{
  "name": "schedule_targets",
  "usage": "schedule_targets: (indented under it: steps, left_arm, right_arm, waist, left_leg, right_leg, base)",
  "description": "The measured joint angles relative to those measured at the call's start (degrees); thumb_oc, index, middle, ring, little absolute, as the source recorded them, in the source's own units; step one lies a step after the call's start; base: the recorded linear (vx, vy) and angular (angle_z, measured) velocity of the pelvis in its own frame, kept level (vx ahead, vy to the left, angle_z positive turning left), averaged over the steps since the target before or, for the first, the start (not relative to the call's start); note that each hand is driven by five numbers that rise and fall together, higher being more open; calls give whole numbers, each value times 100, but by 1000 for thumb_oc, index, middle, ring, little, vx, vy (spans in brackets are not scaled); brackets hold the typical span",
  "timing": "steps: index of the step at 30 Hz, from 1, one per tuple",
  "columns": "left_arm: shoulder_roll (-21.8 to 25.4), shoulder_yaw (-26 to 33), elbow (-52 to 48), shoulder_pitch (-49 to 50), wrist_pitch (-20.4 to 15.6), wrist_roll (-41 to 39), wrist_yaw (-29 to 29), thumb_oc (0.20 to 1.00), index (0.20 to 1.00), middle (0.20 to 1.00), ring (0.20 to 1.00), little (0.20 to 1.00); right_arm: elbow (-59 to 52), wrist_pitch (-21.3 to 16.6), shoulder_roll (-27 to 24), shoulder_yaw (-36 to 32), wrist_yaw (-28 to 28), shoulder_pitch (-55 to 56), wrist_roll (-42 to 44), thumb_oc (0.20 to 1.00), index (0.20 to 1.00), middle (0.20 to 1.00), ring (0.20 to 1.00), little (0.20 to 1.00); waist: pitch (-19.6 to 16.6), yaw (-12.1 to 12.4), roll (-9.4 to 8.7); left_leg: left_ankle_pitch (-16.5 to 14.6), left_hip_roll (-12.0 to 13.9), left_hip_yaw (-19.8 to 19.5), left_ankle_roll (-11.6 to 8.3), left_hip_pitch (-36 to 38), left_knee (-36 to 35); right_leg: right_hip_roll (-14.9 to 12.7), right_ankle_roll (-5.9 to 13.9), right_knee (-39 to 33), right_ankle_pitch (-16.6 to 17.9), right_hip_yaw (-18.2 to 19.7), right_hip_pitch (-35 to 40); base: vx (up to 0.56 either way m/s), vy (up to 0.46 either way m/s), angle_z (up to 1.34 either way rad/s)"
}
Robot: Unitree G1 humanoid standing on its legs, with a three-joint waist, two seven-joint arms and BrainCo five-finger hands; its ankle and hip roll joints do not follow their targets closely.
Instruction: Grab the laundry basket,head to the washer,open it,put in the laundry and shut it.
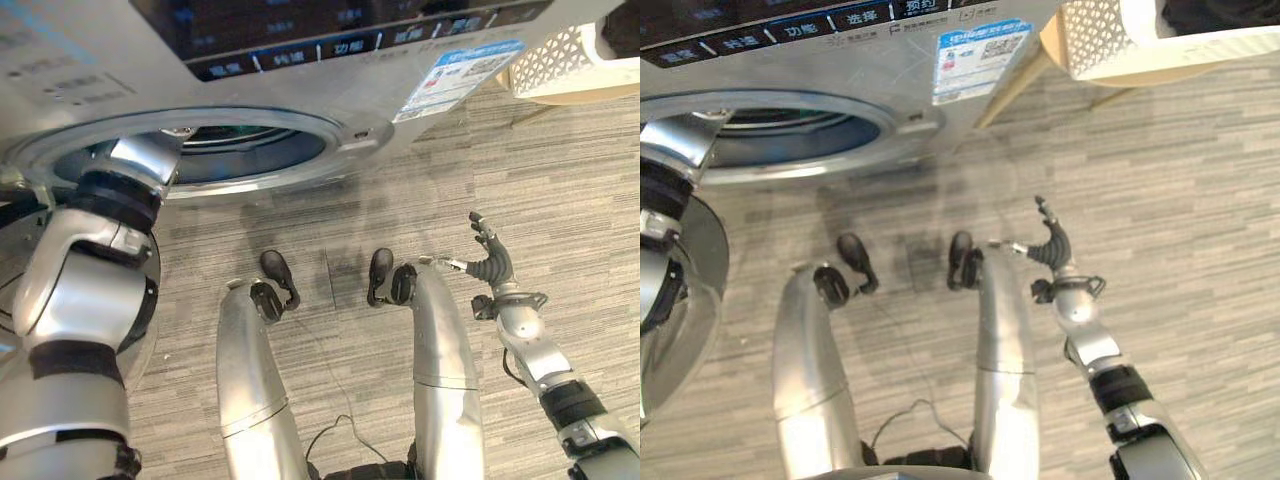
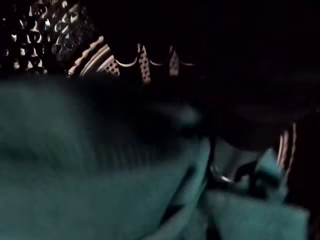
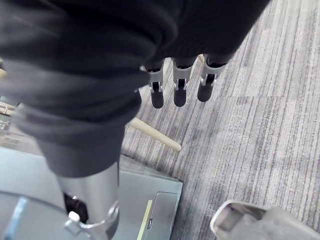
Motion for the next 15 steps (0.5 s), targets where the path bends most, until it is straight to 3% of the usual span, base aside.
schedule_targets:
  steps: [4,6,9,10,11,13,14,15]
  left_arm:
    - [-92,4,-9,449,56,229,-552,1000,1000,1000,1000,1000]
    - [-287,4,-22,987,108,309,-727,1000,1000,1000,1000,1000]
    - [-478,229,-157,1540,107,413,-811,1000,1000,1000,1000,1000]
    - [-626,743,-584,2176,97,400,-873,1000,1000,1000,1000,1000]
    - [-1310,1462,-1064,3204,56,347,-897,1000,1000,1000,1000,1000]
    - [-1667,1403,-1320,4472,60,335,-1003,1000,1000,1000,1000,1000]
    - [-1818,1579,-1571,5103,38,333,-1075,1000,1000,1000,1000,1000]
    - [-2030,1563,-1767,6068,33,311,-1149,1000,1000,1000,1000,1000]
  right_arm:
    - [27,-2,4,-9,209,-21,12,1000,1000,1000,1000,1000]
    - [175,-10,13,85,273,181,37,1000,1000,1000,1000,1000]
    - [355,19,55,61,303,306,46,1000,1000,1000,1000,1000]
    - [421,51,87,25,303,319,44,1000,1000,1000,1000,1000]
    - [746,198,149,73,298,383,43,1000,1000,1000,1000,1000]
    - [867,270,214,163,310,616,34,1000,1000,1000,1000,1000]
    - [891,275,250,126,306,756,28,1000,1000,1000,1000,1000]
    - [903,277,289,46,290,1139,18,1000,1000,1000,1000,1000]
  waist:
    - [0,17,0]
    - [-565,16,8]
    - [-748,45,17]
    - [-742,78,23]
    - [-737,170,18]
    - [-772,294,43]
    - [-821,326,24]
    - [-1141,359,29]
  left_leg:
    - [30,-75,-15,-39,318,-138]
    - [-30,-124,21,-71,339,-345]
    - [49,-161,37,-45,509,-586]
    - [190,-214,100,-97,769,-915]
    - [468,-346,248,-203,1491,-1823]
    - [652,-415,417,-185,2566,-2762]
    - [790,-422,443,-286,3008,-3197]
    - [900,-554,475,-313,3612,-3851]
  right_leg:
    - [-72,-18,-83,-10,-41,325]
    - [-88,-19,-204,-99,-15,313]
    - [-141,15,-384,-93,-94,507]
    - [-187,40,-630,-51,-168,747]
    - [-196,160,-1378,233,-220,1340]
    - [-147,214,-2294,404,-404,2389]
    - [-104,265,-2593,433,-412,2770]
    - [-32,417,-3175,567,-400,3276]
  base:
    - [-18,12,11]
    - [-30,-1,14]
    - [-65,17,17]
    - [-55,41,23]
    - [9,40,25]
    - [60,30,16]
    - [143,11,10]
    - [112,2,10]
